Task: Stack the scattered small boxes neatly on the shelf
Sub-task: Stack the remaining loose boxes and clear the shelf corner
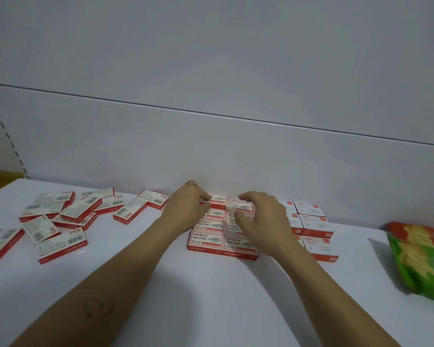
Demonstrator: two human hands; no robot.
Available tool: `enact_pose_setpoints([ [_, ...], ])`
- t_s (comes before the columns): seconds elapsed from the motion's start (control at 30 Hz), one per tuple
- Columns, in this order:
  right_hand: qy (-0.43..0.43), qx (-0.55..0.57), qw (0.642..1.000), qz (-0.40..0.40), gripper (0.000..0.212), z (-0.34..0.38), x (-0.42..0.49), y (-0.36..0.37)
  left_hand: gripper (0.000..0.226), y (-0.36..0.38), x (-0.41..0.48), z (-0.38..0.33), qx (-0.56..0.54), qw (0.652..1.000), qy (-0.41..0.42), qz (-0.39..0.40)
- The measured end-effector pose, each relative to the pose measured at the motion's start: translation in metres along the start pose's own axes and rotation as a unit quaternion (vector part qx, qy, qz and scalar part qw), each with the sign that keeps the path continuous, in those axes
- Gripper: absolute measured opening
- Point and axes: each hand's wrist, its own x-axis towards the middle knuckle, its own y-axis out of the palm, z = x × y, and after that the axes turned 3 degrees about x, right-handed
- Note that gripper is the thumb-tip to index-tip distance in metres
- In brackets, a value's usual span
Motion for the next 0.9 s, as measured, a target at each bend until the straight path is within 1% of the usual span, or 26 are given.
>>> enact_pose_setpoints([
  [0.1,-0.006,-0.028,1.000,0.007,0.052,0.003,0.002,-0.001,0.041,-0.006,-0.004,0.001,0.053,0.998,0.030,0.007],
  [0.17,-0.016,-0.039,0.999,0.009,0.059,0.008,0.005,-0.002,0.046,-0.011,-0.010,0.005,0.070,0.996,0.053,-0.008],
  [0.23,-0.026,-0.043,0.999,0.009,0.063,0.015,0.008,-0.001,0.048,-0.021,-0.016,0.012,0.077,0.995,0.068,-0.018],
  [0.33,-0.043,-0.037,0.998,0.026,0.065,0.030,0.015,0.004,0.054,-0.044,-0.024,0.027,0.110,0.990,0.086,-0.011],
  [0.47,-0.078,-0.020,0.996,0.038,0.061,0.056,0.021,0.023,0.056,-0.077,-0.042,0.053,0.135,0.988,0.071,-0.021],
  [0.6,-0.104,-0.029,0.992,0.072,0.065,0.085,0.025,0.049,0.056,-0.101,-0.063,0.081,0.147,0.988,0.039,-0.036],
  [0.8,-0.123,-0.061,0.983,0.125,0.066,0.118,0.025,0.088,0.061,-0.112,-0.088,0.123,0.150,0.987,-0.021,-0.062],
  [0.9,-0.126,-0.067,0.979,0.144,0.064,0.136,0.026,0.108,0.063,-0.115,-0.096,0.135,0.129,0.989,-0.031,-0.070],
])
